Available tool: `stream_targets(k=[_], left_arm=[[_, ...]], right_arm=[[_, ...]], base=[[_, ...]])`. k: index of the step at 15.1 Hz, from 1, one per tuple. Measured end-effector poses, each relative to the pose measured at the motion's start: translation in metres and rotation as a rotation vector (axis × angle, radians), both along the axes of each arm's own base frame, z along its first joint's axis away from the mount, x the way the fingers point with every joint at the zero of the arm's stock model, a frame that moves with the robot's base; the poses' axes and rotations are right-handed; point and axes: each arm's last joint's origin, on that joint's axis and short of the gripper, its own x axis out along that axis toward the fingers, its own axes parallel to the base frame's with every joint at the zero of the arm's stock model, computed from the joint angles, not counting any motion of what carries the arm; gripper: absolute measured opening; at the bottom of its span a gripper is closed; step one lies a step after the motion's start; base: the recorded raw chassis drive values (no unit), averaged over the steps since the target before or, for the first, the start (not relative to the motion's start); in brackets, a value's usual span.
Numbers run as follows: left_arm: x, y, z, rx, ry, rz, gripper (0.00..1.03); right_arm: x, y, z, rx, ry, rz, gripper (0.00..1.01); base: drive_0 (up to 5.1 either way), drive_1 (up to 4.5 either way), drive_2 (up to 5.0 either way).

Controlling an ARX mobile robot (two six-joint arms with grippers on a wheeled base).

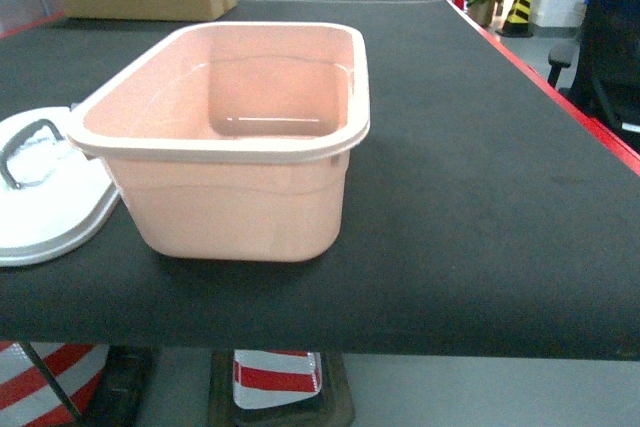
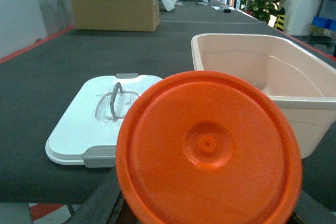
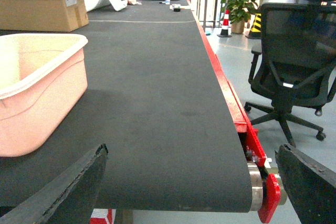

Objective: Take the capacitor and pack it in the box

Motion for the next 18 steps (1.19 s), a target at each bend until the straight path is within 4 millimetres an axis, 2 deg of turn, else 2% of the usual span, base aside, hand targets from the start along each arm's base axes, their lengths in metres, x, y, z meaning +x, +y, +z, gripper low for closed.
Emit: stream_targets(k=[18], left_arm=[[0.0, 0.0, -0.0004, 0.0, 0.004, 0.0, 0.43]], right_arm=[[0.0, 0.0, -0.0004, 0.0, 0.005, 0.0, 0.98]], base=[[0.0, 0.0, 0.0]])
